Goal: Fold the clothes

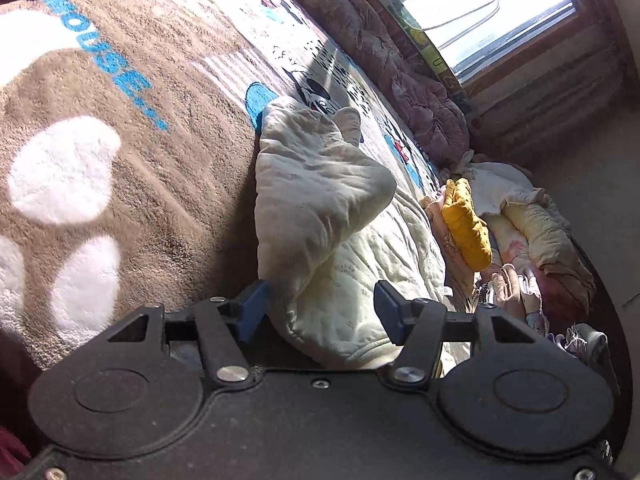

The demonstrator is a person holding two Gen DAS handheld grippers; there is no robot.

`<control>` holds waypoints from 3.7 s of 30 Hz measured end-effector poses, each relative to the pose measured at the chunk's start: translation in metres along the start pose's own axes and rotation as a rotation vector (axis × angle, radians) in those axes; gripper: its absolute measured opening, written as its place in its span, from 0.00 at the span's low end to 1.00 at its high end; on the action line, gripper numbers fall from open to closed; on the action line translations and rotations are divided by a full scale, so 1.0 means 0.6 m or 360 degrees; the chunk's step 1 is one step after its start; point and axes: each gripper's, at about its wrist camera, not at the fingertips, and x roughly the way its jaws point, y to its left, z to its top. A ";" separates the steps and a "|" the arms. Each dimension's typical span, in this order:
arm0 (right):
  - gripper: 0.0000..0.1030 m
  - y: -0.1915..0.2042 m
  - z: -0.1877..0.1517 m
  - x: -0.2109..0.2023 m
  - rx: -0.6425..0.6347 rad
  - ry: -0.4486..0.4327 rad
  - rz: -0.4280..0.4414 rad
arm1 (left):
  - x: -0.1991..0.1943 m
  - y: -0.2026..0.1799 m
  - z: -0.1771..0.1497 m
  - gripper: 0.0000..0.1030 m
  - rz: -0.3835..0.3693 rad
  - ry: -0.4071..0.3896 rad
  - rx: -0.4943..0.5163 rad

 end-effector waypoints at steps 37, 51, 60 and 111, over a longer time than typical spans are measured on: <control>0.17 -0.063 0.222 0.036 -0.0517 -0.0718 -0.0695 | 0.044 0.055 0.034 0.67 -0.0166 -0.0091 -0.0123; 0.44 0.057 0.026 0.103 -0.1187 -0.0454 -0.0517 | 0.052 0.051 0.039 0.68 -0.0139 -0.0100 -0.0135; 0.45 0.025 -0.059 0.166 -0.1147 0.0030 -0.0421 | 0.060 0.061 0.080 0.67 -0.0111 -0.0143 -0.0180; 0.64 0.074 -0.153 0.177 -0.1434 -0.0267 -0.0587 | -0.072 0.104 0.165 0.20 0.0478 -0.0738 0.0557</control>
